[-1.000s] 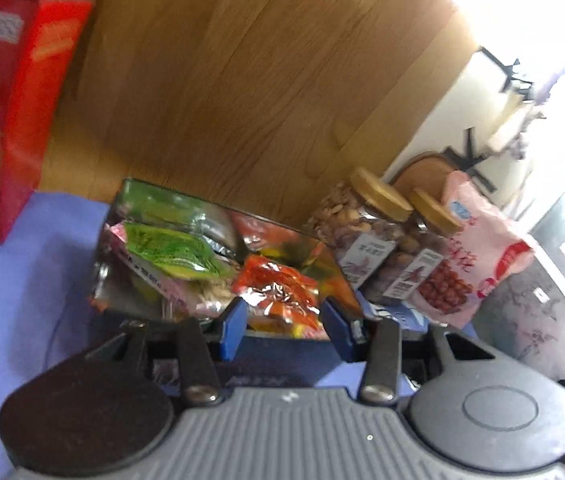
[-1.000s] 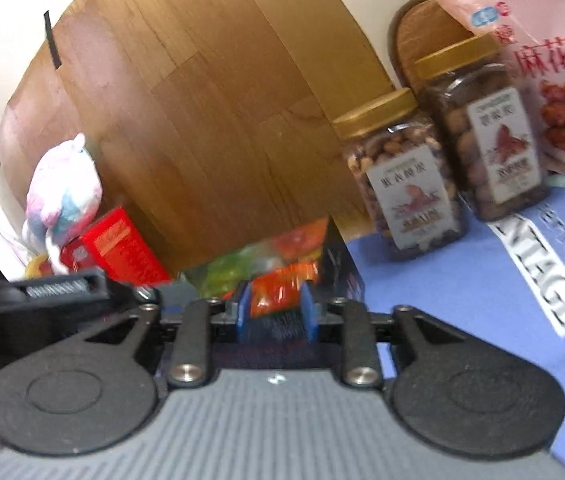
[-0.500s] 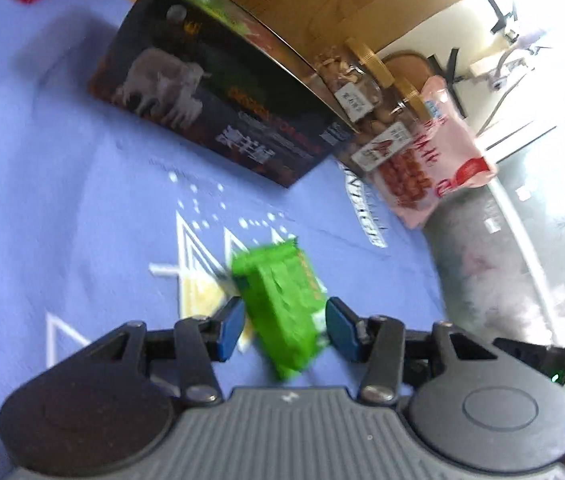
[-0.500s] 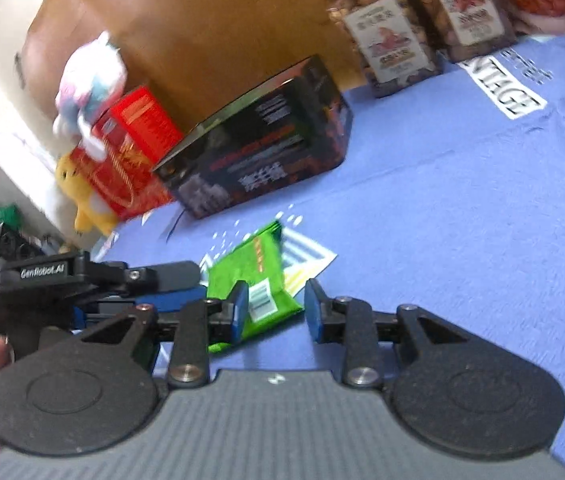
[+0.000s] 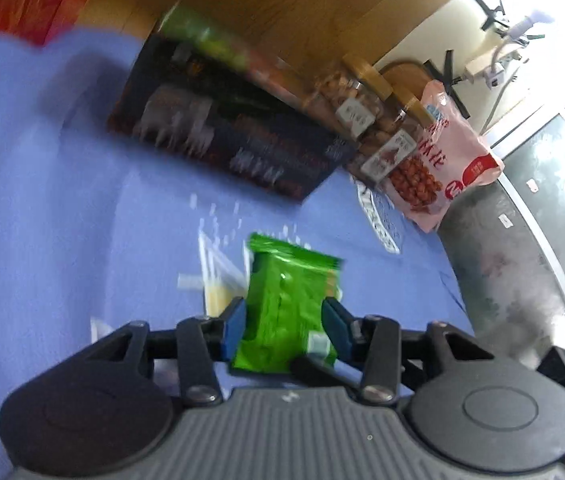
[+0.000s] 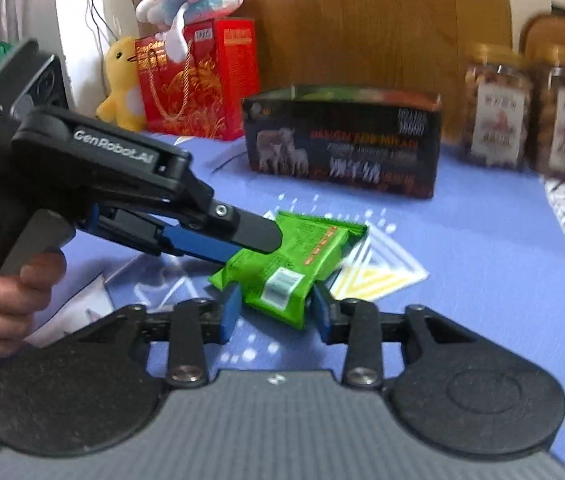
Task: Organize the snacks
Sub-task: 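Carry the green packet into the black tin and release it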
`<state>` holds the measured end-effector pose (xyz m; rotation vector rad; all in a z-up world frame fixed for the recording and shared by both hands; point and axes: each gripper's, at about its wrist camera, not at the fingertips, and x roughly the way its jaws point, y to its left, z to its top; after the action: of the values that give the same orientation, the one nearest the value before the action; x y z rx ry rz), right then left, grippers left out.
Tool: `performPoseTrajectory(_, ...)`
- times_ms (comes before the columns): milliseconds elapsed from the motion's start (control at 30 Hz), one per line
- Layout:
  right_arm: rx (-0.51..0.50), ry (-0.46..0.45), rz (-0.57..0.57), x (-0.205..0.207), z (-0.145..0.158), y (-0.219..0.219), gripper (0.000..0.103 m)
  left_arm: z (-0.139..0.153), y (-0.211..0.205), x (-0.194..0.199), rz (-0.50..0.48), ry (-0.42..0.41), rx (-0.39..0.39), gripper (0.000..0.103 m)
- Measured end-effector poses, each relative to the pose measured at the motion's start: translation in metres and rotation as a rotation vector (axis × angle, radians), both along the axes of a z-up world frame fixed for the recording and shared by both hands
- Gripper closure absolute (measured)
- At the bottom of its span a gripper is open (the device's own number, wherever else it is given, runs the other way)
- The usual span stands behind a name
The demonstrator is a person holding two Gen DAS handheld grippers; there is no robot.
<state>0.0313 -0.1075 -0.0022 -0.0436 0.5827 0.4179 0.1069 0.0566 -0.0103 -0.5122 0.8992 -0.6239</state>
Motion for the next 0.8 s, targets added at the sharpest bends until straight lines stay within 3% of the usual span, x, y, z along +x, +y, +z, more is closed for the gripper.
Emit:
performPoseTrajectory(167, 0.107, -0.106, -0.024, 0.016, 0.031, -0.021, 0.075, 0.050, 0.006, 0.016, -0.005, -0.140, -0.028, 0.062)
performPoseTrajectory(333, 0.134, -0.218, -0.034, 0.048, 0.054, -0.017, 0.075, 0.085, 0.002, 0.045, 0.034, -0.244, 0.014, 0.062)
performPoseTrajectory(500, 0.173, -0.247, -0.060, 0.094, 0.052, -0.015, 0.075, 0.086, -0.003, 0.094, 0.095, -0.243, 0.056, 0.062)
performPoseTrajectory(633, 0.187, -0.227, -0.109, 0.130, 0.038, -0.012, 0.073, 0.069, -0.017, 0.127, 0.170, -0.253, 0.175, 0.060)
performPoseTrajectory(800, 0.177, -0.248, -0.167, 0.124, 0.019, -0.023, 0.059, 0.059, -0.024, 0.119, 0.251, -0.315, 0.295, 0.059)
